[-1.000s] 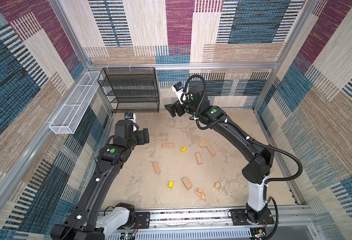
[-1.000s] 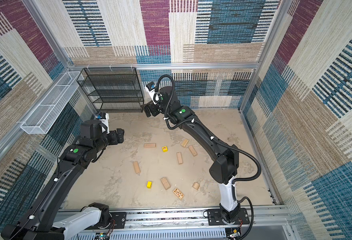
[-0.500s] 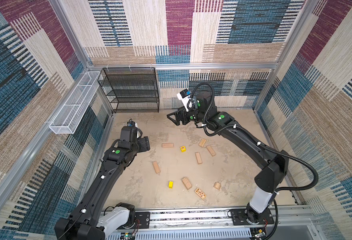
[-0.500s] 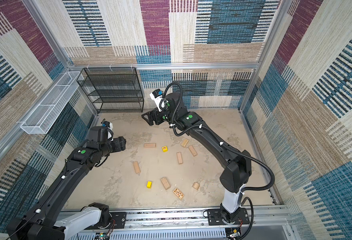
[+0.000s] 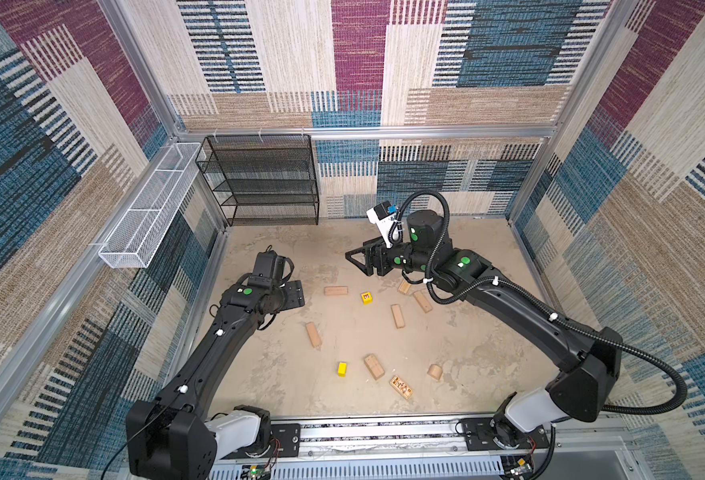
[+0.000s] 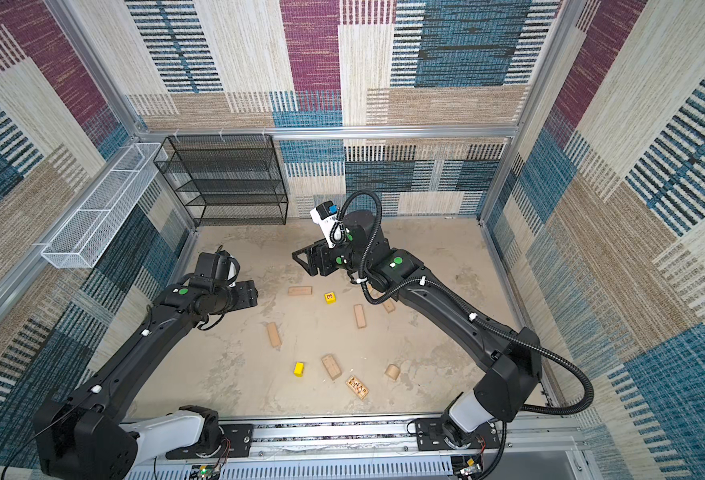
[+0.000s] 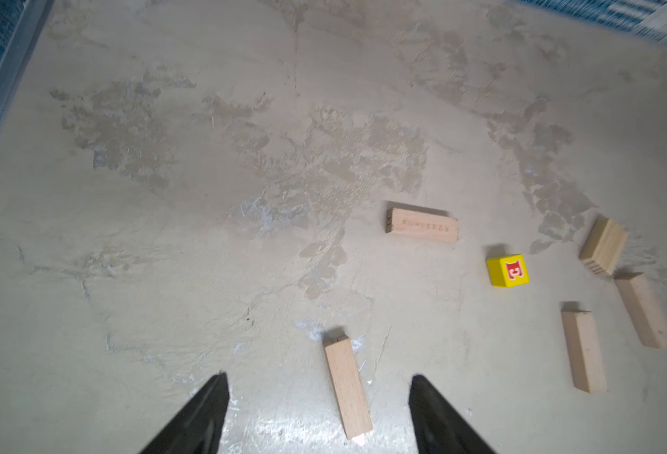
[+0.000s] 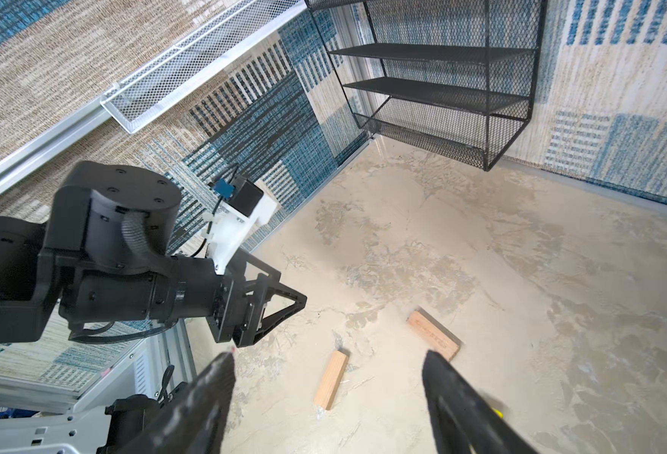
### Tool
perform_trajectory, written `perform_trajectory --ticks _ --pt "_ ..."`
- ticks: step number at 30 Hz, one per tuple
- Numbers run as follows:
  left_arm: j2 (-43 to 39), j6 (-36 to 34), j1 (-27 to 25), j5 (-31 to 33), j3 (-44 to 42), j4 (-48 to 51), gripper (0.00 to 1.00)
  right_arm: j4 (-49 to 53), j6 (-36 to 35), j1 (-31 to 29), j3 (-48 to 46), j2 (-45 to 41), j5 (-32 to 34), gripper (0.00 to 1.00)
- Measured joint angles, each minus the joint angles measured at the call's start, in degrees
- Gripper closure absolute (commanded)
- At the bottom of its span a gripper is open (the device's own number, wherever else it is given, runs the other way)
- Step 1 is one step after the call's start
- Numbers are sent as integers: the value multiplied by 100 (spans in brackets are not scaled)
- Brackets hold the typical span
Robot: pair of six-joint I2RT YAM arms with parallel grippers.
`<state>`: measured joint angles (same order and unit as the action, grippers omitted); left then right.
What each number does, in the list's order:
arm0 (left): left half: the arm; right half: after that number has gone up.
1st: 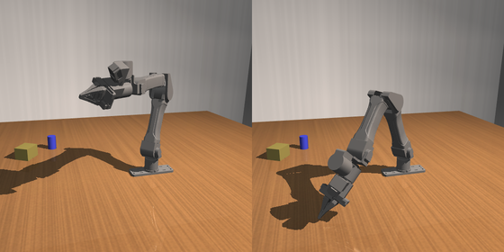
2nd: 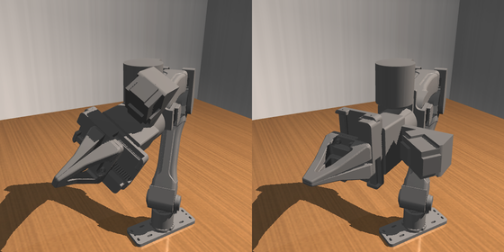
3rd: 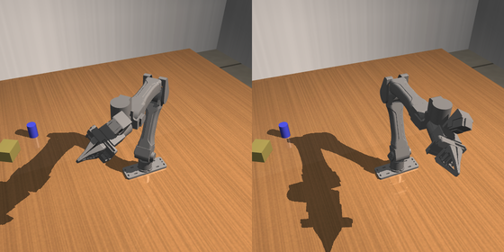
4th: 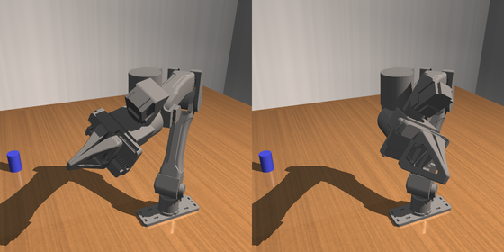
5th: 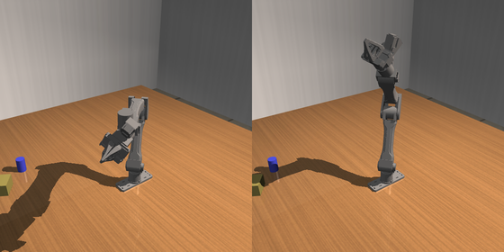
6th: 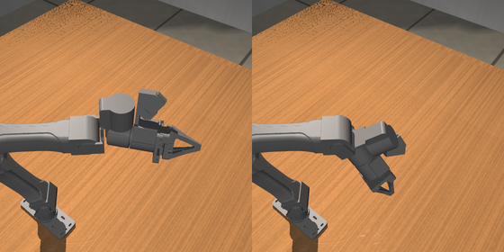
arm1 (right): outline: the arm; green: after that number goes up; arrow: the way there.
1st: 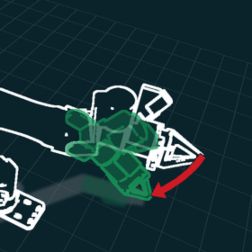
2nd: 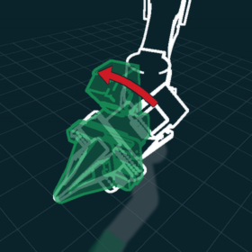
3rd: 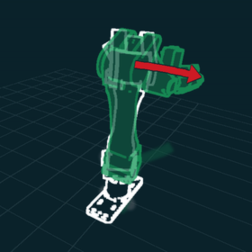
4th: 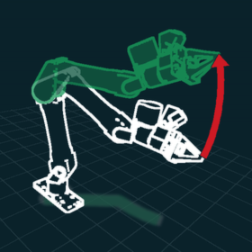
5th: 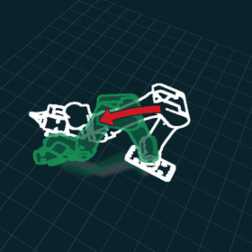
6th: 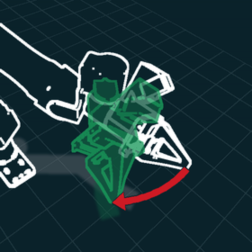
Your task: Build the wood block tower
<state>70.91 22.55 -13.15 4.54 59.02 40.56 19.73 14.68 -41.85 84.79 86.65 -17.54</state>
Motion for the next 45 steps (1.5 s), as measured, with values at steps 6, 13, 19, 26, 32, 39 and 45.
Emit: perform_trajectory --ticks 6,13,19,26,32,39,45 --pt "522 103 2 -365 -94 31 33 -39 81 -208 -863 -328 313 30" --pt "824 315 0 -1126 -496 -48 42 -400 240 -271 -1572 -494 442 37" --pt "1005 566 -345 -1399 -835 -149 39 -649 308 -275 -1947 -470 529 38" --pt "1539 638 -621 -1364 -737 -214 40 -796 581 -319 -2997 -1346 1029 37" --pt "1978 614 -675 -1172 -682 -236 52 -634 527 -319 -2973 -1591 1521 37" --pt "2238 442 -772 -1069 -610 -179 68 -645 494 -319 -3119 -1628 1700 37" --pt "2288 247 -822 -1047 -474 -22 90 -647 487 -319 -3119 -1456 1711 37"
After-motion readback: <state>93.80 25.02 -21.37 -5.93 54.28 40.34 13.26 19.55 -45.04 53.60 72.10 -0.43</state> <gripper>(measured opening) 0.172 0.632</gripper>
